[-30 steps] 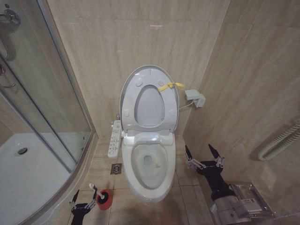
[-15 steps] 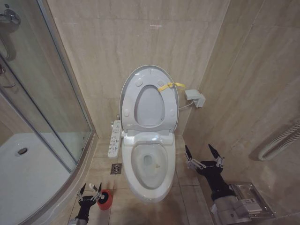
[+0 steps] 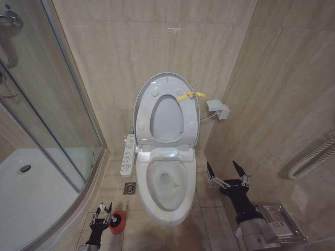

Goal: Open the toilet lid, clean the toilet bowl with a toilet brush, close the toilet lid, and flush.

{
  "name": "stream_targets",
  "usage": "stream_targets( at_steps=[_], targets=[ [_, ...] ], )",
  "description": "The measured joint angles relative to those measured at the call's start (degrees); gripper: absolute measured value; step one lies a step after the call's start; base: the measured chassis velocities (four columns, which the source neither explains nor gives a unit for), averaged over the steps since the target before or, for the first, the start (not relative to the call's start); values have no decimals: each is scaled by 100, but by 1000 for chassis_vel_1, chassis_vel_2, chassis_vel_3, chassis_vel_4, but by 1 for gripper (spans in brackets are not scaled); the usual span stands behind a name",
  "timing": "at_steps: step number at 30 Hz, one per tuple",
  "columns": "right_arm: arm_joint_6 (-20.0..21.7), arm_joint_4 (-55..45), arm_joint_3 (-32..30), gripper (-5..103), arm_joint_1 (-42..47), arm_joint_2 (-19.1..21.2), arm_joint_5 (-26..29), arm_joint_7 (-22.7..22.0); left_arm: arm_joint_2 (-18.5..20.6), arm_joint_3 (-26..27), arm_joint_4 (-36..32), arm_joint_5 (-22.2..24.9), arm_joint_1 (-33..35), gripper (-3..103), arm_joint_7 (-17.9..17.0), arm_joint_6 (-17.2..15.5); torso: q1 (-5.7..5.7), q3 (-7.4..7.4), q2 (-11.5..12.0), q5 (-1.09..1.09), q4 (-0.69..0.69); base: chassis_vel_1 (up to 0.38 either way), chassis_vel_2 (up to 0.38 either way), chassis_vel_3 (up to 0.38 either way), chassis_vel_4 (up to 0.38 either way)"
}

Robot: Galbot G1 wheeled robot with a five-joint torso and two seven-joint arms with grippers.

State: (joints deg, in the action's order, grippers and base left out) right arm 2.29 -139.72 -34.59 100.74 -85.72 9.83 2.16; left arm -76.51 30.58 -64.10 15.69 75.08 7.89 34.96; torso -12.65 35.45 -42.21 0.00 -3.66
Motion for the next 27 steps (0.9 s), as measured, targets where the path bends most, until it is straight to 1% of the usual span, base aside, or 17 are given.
stream_targets(
  at_steps=[1, 2, 8, 9, 18, 27],
  targets=[
    [0, 0, 0, 100, 0, 0, 0, 0, -3, 8, 16, 2, 1, 65, 17, 19, 0, 0, 0, 0, 0, 0, 0, 0, 0],
    [0, 1, 0, 100, 0, 0, 0, 0, -5, 11, 22, 2, 3, 37, 27, 30, 0, 0, 0, 0, 0, 0, 0, 0, 0],
    [0, 0, 0, 100, 0, 0, 0, 0, -11, 31, 52, 4, 11, 37, 60, 105, 0, 0, 0, 0, 0, 0, 0, 0, 0],
    [0, 0, 0, 100, 0, 0, 0, 0, -15, 44, 75, 4, 11, 21, 67, 136, 0, 0, 0, 0, 0, 0, 0, 0, 0],
    [0, 1, 0, 100, 0, 0, 0, 0, -30, 287, 43, 65, 214, 21, 27, 278, 0, 0, 0, -1, 0, 0, 0, 0, 0],
    [0, 0, 0, 100, 0, 0, 0, 0, 7, 452, -377, 143, 451, 21, 57, 349, 0, 0, 0, -1, 0, 0, 0, 0, 0]
  ],
)
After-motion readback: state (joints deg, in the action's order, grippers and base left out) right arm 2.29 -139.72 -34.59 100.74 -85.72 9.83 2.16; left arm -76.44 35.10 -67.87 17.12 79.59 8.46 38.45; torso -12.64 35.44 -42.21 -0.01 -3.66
